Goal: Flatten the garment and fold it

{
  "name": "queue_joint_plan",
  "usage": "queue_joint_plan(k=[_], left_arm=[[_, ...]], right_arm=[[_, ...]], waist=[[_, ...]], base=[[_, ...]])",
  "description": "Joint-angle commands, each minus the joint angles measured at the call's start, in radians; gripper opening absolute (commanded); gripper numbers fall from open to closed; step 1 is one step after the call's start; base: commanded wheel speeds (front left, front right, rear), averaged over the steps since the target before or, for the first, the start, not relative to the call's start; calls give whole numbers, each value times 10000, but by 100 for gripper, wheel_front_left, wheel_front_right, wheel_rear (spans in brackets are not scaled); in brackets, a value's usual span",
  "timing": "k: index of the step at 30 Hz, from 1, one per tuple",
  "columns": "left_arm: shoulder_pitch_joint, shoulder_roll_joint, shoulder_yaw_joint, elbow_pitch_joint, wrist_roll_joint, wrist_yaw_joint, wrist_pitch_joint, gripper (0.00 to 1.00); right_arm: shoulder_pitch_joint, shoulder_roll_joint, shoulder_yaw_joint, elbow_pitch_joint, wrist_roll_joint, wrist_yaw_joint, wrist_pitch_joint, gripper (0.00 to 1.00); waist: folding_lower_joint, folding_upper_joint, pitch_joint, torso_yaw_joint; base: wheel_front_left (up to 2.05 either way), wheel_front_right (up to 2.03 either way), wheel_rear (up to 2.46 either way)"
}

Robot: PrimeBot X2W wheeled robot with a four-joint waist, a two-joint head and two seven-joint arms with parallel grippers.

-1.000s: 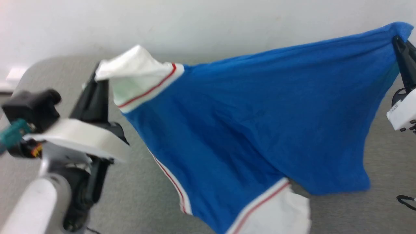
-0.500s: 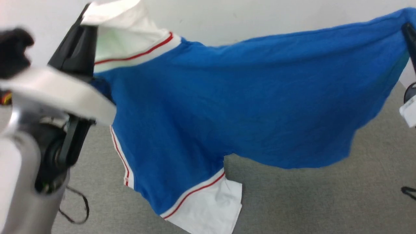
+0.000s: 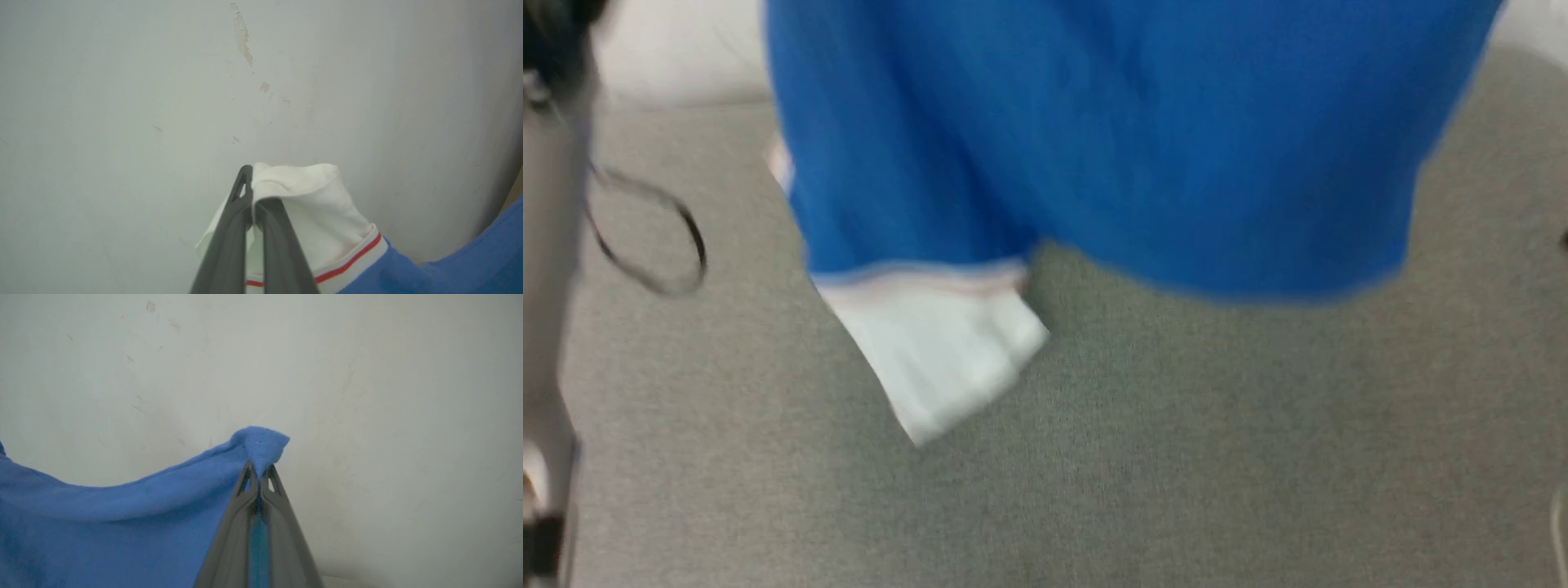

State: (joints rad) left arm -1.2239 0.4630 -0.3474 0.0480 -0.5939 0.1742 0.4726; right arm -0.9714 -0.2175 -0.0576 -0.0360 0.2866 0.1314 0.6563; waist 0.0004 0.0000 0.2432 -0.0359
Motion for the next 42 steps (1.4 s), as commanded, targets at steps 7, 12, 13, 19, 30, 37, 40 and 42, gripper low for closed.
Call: queue_joint_plan(k=[7, 12, 13, 19, 30, 37, 40, 42], left_arm=[[-2719, -272, -62, 1834, 938, -275, -1064, 0], [-4178, -330, -32, 2590, 1623, -533, -2903, 0], [-4355, -372, -23, 2725, 1732, -535, -3297, 0], [-4871, -763, 129, 3729, 1746, -700, -5072, 0], [-3614, -764, 175, 4451, 1271, -1321, -6439, 0], [-1061, -316, -220, 2759, 981, -1467, -5821, 0], [591, 47, -353, 1479, 789, -1237, -5256, 0], [1843, 291, -400, 513, 649, -947, -4907, 0]], right_arm=[[-2561, 46, 24, 2120, -880, -7, -936, 0], [-4240, 130, -98, 3502, -1560, -7, -1841, 0], [-4467, 112, -43, 3752, -1698, -7, -2049, 0], [-5214, -106, 97, 5014, -2354, -7, -3140, 0], [-4393, -716, 1626, 6012, -1602, -7, -4757, 0], [-2378, -1509, 2583, 4698, 86, -7, -4814, 0], [-1019, -1941, 2630, 3655, 750, -7, -4508, 0], [62, -2237, 2508, 2914, 1089, -7, -4218, 0]], waist=[[-4, 0, 2605, 9], [-4, 0, 3524, 165], [-4, 0, 3649, 208], [-4, 0, 4323, 505], [-4, 0, 4376, 328], [-4, 0, 3330, 215], [-4, 0, 2803, 176], [-4, 0, 2450, 185]], base=[[0, 0, 0], [0, 0, 0], [0, 0, 0], [0, 0, 0], [0, 0, 0], [0, 0, 0], [0, 0, 0], [0, 0, 0]])
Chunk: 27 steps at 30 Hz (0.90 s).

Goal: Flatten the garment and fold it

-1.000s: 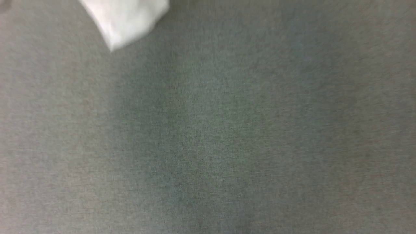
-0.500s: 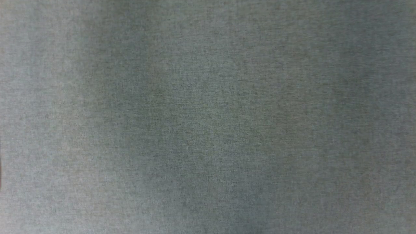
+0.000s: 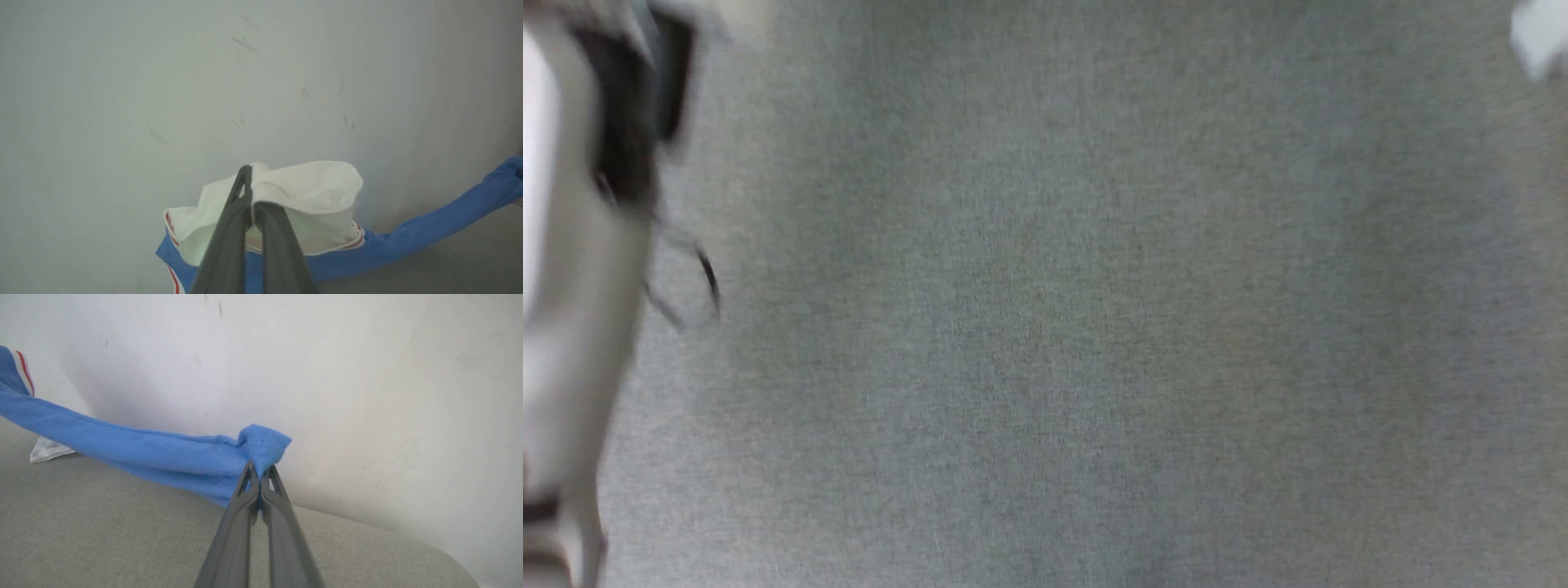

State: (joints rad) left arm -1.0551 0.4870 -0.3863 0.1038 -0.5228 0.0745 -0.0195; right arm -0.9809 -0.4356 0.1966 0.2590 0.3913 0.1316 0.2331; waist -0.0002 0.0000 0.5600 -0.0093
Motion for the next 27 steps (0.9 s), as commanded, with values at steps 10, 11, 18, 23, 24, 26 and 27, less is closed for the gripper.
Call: queue_joint_plan(k=[10, 11, 18, 23, 24, 26, 27], left_arm=[[6000, 1505, -95, -4275, -491, 1783, 1494, 0], [6529, 1621, -148, -4528, -554, 1908, 1623, 0], [9226, 2112, -560, -5267, -981, 2483, 2218, 0], [10853, 2587, -1138, -5509, -1527, 2505, 3035, 0], [11094, 2672, -1232, -5540, -1654, 2508, 3221, 0], [11560, 2811, -1419, -5664, -1978, 2498, 3601, 0], [11776, 2869, -1490, -5727, -2171, 2510, 3803, 0]], right_arm=[[5817, -56, -1505, -3471, 509, -9, 1190, 0], [6320, 26, -1552, -3726, 520, -9, 1254, 0], [8701, 461, -1810, -4613, 597, -9, 1552, 0], [10158, 479, -1908, -4998, 634, -9, 1847, 0], [10442, 404, -1851, -5065, 707, -9, 1941, 0], [11006, 238, -1747, -5173, 942, -9, 2174, 0], [11271, 168, -1725, -5204, 1081, -9, 2314, 0]], waist=[[2, 0, -2105, -181], [2, 0, -2241, -202], [2, 0, -3137, -246], [2, 0, -3841, -181], [2, 0, -3961, -153], [2, 0, -4176, -101], [2, 0, -4272, -77]], base=[[0, 0, 0], [0, 0, 0], [0, 0, 0], [0, 0, 0], [0, 0, 0], [0, 0, 0], [0, 0, 0]])
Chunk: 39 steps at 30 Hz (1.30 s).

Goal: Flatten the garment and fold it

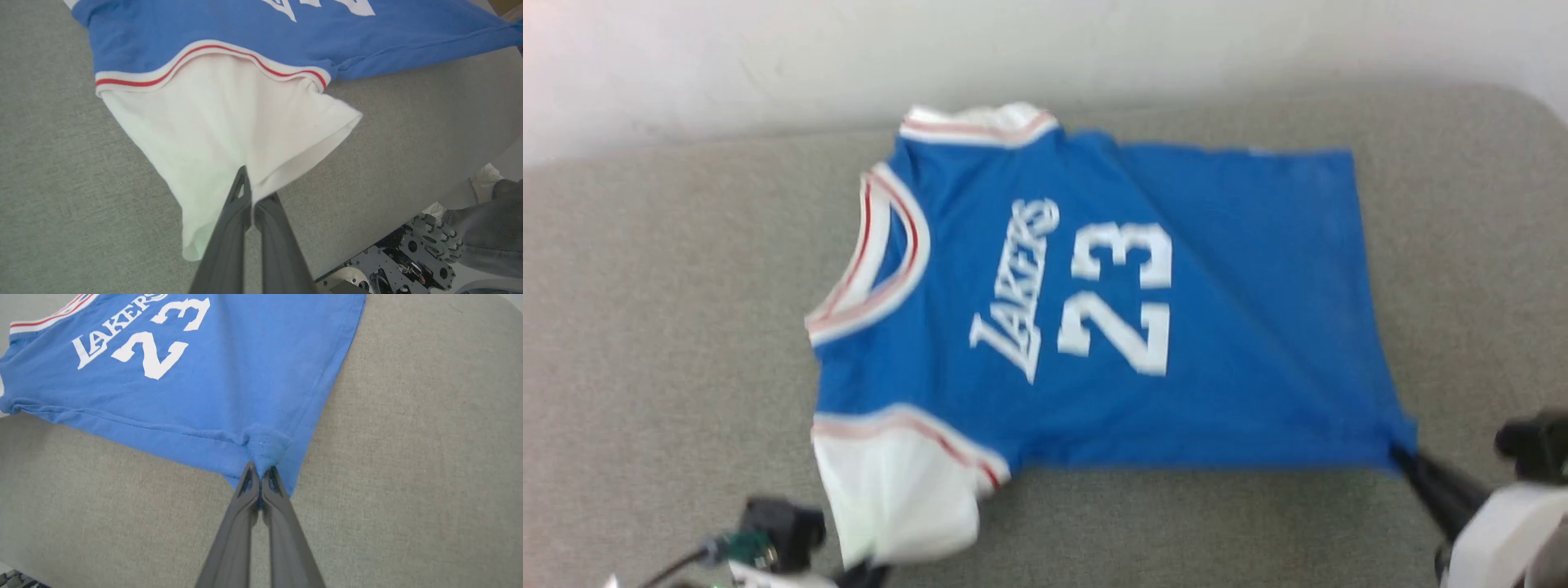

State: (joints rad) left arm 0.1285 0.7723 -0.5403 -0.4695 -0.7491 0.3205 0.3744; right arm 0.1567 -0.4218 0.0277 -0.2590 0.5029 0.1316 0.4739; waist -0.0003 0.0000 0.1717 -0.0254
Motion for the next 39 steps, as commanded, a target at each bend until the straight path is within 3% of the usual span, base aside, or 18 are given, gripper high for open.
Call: queue_joint_plan(k=[1, 6, 14, 18, 23, 27, 31, 39], left_arm=[[135, 100, -33, -71, -81, 33, 72, 0], [972, 453, -351, -586, -1065, -6, 1095, 0], [2039, 1004, -623, -1611, -2085, 138, 2044, 0], [2354, 1310, -533, -2059, -2194, 268, 2099, 0], [1818, 1602, -19, -2132, -1488, 289, 1619, 0], [578, 1652, 129, -1885, -478, -210, 1321, 0], [-1130, 1486, 6, -1306, 810, -1006, 1050, 0], [-4328, 526, -819, 546, 3313, -2477, 471, 0]], right_arm=[[136, -94, 22, -77, 58, -9, 44, 0], [1200, -830, 361, -273, 518, -9, 676, 0], [2421, -1244, 242, -615, 1152, -9, 1822, 0], [3006, -1272, 42, -911, 1459, -9, 2487, 0], [2873, -1107, -472, -1368, 1196, -9, 2258, 0], [2254, -1058, -619, -1528, 873, -9, 1927, 0], [1363, -1107, -678, -1480, 531, -9, 1618, 0], [-450, -1136, -473, -903, 12, -9, 1214, 0]], waist=[[3, 0, -478, 106], [3, 0, -886, 224], [3, 0, -1231, 327], [3, 0, -1286, 328], [3, 0, -1173, 268], [3, 0, -760, 199], [3, 0, -78, 125], [3, 0, 1299, 34]], base=[[0, 0, 0], [0, 0, 0], [0, 0, 0], [0, 0, 0], [0, 0, 0], [0, 0, 0], [0, 0, 0], [0, 0, 0]])
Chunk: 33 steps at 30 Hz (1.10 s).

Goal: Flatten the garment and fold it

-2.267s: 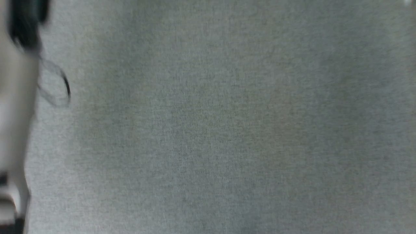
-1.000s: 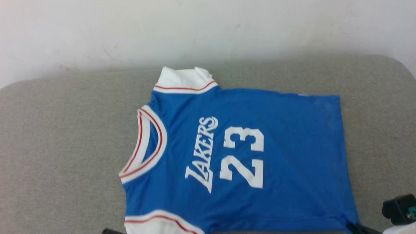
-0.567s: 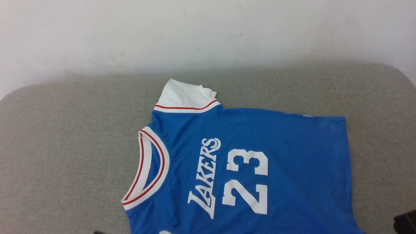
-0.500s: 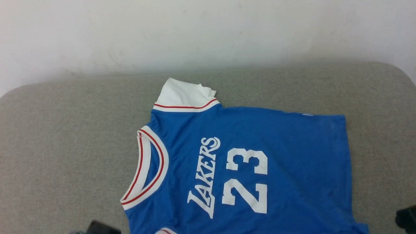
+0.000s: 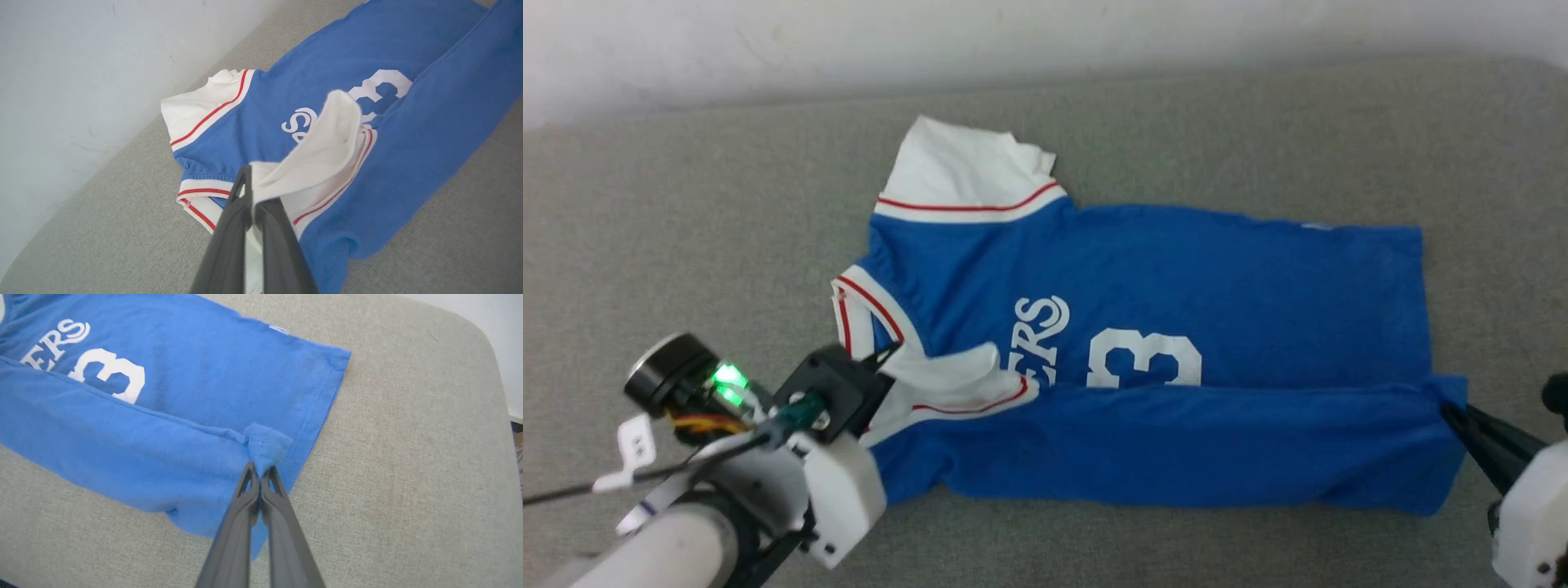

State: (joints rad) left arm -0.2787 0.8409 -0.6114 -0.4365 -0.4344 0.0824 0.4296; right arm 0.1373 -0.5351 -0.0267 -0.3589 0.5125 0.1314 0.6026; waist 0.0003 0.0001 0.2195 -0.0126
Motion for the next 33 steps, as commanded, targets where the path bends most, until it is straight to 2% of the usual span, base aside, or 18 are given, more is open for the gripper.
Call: queue_joint_plan(k=[1, 6, 12, 15, 17, 18, 19, 20, 24, 27, 28, 33], left_arm=[[-486, -330, -188, 467, 282, -175, -136, 0], [-1182, -951, -444, 1736, 351, -535, -379, 0], [-1357, -1545, -560, 2845, -44, -687, -614, 0], [-1410, -1747, -664, 3286, -122, -745, -646, 33], [-1431, -1895, -689, 3530, -165, -711, -702, 61], [-1432, -1978, -671, 3624, -213, -668, -744, 93], [-1435, -2061, -630, 3712, -255, -592, -795, 100], [-1452, -2127, -610, 3781, -264, -545, -859, 100], [-1312, -2441, -290, 3910, -563, -178, -1285, 100], [-897, -2582, 187, 3680, -973, 265, -1752, 100], [-897, -2582, 187, 3680, -973, 265, -1752, 100], [631, -2552, 1255, 2610, -1651, 1327, -2787, 100]], right_arm=[[-441, -7, 165, 197, -128, -7, -93, 0], [-1269, -37, 685, 762, -228, -7, -116, 0], [-1854, 26, 1202, 1616, -213, -7, -60, 0], [-2031, 65, 1412, 2007, -189, -7, -94, 0], [-2122, 132, 1497, 2216, -143, -7, -134, 0], [-2153, 165, 1518, 2307, -123, -7, -127, 0], [-2178, 189, 1549, 2377, -90, -7, -101, 30], [-2216, 199, 1586, 2392, -43, -7, -138, 100], [-2303, 234, 1576, 2300, 80, -7, -486, 100], [-2173, 288, 1374, 1997, 229, -7, -801, 100], [-2173, 288, 1374, 1997, 229, -7, -801, 100], [-1418, 735, 410, 1070, 152, -7, -1404, 100]], waist=[[-3, -1, 964, -98], [-3, -1, 1531, -72], [-3, -1, 1804, -9], [-3, -1, 1867, 40], [-3, -1, 1892, 71], [-3, -1, 1901, 85], [-3, -1, 1905, 99], [-3, -1, 1903, 111], [-3, -1, 1705, 131], [-3, -1, 1318, 130], [-3, -1, 1318, 130], [-3, -1, 384, 112]], base=[[0, 0, 0], [0, 0, 0], [0, 0, 0], [0, 0, 0], [0, 0, 0], [0, 0, 0], [0, 0, 0], [0, 0, 0], [0, 0, 0], [0, 0, 0], [0, 0, 0], [0, 0, 0]])
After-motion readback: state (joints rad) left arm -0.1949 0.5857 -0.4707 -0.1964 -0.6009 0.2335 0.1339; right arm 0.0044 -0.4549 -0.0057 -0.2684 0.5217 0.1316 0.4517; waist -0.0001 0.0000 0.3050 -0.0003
